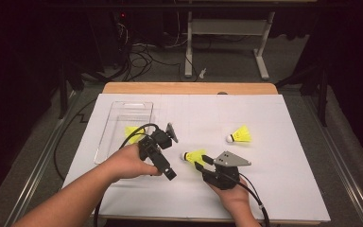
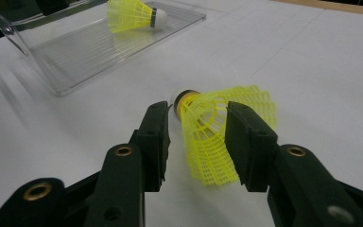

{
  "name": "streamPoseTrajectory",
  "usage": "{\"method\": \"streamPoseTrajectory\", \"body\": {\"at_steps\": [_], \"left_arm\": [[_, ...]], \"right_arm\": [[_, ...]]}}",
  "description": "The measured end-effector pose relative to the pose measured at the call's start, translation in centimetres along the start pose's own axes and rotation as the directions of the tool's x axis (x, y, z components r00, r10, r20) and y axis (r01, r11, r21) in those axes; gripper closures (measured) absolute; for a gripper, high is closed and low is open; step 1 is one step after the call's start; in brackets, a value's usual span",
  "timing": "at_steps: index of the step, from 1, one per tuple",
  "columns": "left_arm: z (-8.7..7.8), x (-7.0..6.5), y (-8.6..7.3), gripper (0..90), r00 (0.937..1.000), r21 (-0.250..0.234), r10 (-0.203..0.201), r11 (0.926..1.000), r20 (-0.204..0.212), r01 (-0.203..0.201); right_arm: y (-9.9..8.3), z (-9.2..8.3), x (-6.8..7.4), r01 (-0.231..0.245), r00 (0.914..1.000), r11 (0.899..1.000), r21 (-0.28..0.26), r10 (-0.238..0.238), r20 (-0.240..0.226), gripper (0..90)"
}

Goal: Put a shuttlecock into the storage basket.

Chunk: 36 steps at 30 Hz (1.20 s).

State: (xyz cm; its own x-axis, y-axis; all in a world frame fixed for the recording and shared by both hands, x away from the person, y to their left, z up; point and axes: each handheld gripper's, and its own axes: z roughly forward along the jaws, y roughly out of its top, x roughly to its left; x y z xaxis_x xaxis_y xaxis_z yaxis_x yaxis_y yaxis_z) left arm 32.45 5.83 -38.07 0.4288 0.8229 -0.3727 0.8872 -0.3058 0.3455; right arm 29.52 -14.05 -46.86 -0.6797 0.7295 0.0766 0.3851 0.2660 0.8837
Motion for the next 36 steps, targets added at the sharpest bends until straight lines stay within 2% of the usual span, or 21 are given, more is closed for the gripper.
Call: {"method": "streamPoseTrajectory", "body": {"at_steps": [19,29,36], "left_arm": [[0.5,0.0,-0.3,0.9,0.9998,0.014,0.020,0.9997,0.001,-0.020],[0.3,0.3,-0.2,1.0,0.9997,0.008,0.021,0.9998,-0.010,-0.021],[-0.5,0.3,0.1,1.4,0.9968,0.016,0.077,0.9969,-0.023,-0.077]], "right_arm": [[-0.3,1.1,0.1,0.012,0.9997,0.999,0.040,-0.011,-0.022,88.7],[0.0,0.7,0.0,0.021,0.9994,1.000,0.022,-0.020,-0.028,90.0],[0.4,-0.2,0.0,0.036,0.9988,0.999,0.002,-0.035,-0.033,90.0]]}}
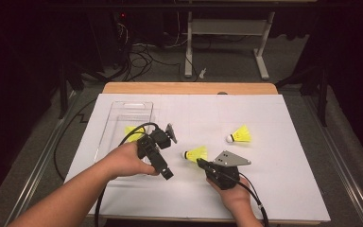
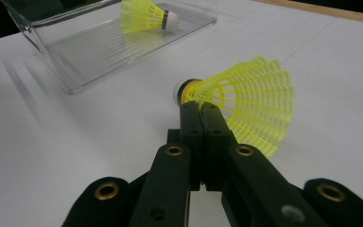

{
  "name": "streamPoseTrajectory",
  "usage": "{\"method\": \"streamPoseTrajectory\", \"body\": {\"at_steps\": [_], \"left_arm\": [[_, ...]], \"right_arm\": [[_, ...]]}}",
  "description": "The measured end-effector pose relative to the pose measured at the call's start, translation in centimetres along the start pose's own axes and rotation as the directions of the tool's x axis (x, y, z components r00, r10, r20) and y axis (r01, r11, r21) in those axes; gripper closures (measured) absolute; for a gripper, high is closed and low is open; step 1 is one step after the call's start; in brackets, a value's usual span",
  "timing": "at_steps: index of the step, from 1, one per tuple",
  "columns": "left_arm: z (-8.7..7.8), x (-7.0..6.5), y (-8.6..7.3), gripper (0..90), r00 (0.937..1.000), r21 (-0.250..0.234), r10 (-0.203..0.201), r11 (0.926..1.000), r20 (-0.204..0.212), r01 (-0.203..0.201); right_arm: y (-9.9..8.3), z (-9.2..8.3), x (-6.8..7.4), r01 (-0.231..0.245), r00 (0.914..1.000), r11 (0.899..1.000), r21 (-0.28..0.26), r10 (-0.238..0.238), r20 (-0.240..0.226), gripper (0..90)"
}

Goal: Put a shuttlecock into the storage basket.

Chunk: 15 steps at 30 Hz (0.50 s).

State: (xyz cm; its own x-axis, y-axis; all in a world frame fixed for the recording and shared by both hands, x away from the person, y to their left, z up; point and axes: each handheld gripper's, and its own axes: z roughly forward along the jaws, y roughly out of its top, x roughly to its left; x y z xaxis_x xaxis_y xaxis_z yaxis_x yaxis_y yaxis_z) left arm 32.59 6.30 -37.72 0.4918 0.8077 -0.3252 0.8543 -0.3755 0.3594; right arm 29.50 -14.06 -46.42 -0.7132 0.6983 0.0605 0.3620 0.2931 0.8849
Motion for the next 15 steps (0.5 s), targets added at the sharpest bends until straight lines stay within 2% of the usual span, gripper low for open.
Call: {"method": "streamPoseTrajectory", "body": {"at_steps": [8,11,15], "left_arm": [[-0.8,0.0,0.6,2.5,0.9986,-0.009,0.045,0.9989,0.026,-0.045],[-0.5,0.1,0.4,2.8,0.9966,-0.002,0.079,0.9969,0.023,-0.078],[0.0,-0.2,0.1,3.1,0.9941,0.004,0.106,0.9943,0.020,-0.106]], "right_arm": [[0.9,-2.0,-0.4,0.010,1.0000,1.000,-0.014,-0.010,-0.002,90.0],[1.2,-2.9,-0.5,0.032,0.9995,0.999,-0.006,-0.032,-0.005,90.0],[1.1,-3.9,-0.3,0.036,0.9991,0.999,-0.009,-0.036,-0.022,90.0]]}}
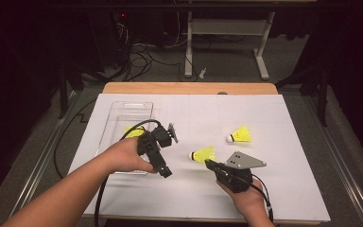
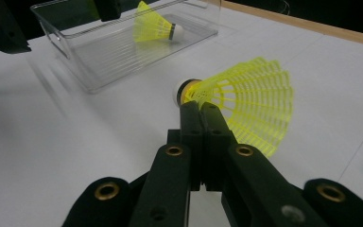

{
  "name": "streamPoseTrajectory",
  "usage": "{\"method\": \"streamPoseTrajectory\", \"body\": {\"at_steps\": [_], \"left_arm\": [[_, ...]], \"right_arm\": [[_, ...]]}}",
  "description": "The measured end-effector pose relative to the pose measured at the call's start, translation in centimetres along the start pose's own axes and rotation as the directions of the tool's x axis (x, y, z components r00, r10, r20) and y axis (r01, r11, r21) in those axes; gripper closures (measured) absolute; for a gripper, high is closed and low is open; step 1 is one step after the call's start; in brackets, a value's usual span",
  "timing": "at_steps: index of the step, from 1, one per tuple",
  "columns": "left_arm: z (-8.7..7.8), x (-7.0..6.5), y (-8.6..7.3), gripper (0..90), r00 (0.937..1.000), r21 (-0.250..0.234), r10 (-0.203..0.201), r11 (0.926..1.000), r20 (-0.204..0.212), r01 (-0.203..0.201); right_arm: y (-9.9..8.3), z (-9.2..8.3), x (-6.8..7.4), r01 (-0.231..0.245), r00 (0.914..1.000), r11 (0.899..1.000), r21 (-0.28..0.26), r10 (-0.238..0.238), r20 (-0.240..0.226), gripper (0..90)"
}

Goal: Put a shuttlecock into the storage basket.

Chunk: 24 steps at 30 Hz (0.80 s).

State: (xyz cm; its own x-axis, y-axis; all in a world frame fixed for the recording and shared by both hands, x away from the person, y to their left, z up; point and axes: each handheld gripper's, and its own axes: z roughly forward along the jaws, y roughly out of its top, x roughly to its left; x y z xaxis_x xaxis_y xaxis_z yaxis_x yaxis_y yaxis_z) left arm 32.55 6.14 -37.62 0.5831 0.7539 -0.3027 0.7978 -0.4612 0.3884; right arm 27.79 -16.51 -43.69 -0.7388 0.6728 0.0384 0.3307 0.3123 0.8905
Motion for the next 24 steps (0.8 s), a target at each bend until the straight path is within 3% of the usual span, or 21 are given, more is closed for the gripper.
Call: {"method": "streamPoseTrajectory", "body": {"at_steps": [7,9,12,24], "left_arm": [[0.6,-0.7,-0.3,3.4,0.9993,0.009,0.036,0.9993,0.003,-0.036],[0.8,-0.7,-0.4,3.3,0.9996,0.023,0.023,0.9995,0.019,-0.023],[1.1,-0.7,-0.5,3.3,0.9989,0.021,0.046,0.9987,0.007,-0.046],[1.5,-0.4,-1.3,4.7,0.9986,0.040,0.050,0.9979,0.021,-0.050]], "right_arm": [[-1.3,-0.4,0.5,-0.017,0.9995,1.000,-0.017,0.016,-0.027,90.0],[-1.5,-0.4,0.5,-0.020,0.9994,1.000,-0.014,0.019,-0.029,90.0],[-1.6,-0.5,0.4,-0.028,0.9990,0.999,-0.018,0.028,-0.036,90.0],[-1.2,-0.5,1.4,-0.030,0.9950,0.999,-0.043,0.025,-0.097,90.0]]}}
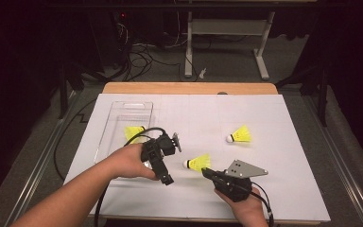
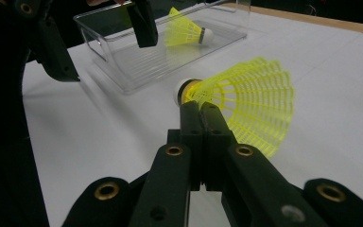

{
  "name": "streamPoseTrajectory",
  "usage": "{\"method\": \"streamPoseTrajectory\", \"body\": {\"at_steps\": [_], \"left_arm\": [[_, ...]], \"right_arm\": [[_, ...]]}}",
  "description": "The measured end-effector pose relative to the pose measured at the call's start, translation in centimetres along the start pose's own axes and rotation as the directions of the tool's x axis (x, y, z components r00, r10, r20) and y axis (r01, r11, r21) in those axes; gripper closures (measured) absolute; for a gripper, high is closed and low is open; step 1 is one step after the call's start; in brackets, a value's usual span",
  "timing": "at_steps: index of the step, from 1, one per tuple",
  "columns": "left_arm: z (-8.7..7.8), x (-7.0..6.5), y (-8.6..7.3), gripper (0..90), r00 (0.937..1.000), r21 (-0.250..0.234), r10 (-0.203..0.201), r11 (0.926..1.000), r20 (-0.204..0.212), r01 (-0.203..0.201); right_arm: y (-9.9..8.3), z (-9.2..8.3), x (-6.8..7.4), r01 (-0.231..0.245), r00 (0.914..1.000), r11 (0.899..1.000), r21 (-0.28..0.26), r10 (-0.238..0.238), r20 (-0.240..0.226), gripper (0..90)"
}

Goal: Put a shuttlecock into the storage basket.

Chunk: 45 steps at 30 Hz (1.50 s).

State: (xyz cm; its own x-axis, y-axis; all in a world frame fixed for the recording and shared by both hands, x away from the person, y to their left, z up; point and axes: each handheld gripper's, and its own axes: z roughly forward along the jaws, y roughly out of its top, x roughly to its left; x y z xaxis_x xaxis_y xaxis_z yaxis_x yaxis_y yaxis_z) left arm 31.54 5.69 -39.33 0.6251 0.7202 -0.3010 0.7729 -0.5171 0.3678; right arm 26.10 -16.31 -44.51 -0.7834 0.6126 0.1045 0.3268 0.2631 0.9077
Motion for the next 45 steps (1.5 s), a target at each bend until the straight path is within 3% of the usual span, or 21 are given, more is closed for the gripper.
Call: {"method": "streamPoseTrajectory", "body": {"at_steps": [5,45], "left_arm": [[0.0,0.2,-0.1,4.7,0.9999,-0.008,-0.014,0.9999,-0.002,0.014],[0.7,-0.1,-0.3,5.2,1.0000,-0.002,0.000,1.0000,-0.001,0.000]], "right_arm": [[0.1,0.2,0.4,0.002,0.9999,1.000,-0.005,-0.002,-0.015,90.0],[1.2,2.0,2.6,0.025,0.9937,0.999,-0.020,-0.027,-0.108,90.0]]}}
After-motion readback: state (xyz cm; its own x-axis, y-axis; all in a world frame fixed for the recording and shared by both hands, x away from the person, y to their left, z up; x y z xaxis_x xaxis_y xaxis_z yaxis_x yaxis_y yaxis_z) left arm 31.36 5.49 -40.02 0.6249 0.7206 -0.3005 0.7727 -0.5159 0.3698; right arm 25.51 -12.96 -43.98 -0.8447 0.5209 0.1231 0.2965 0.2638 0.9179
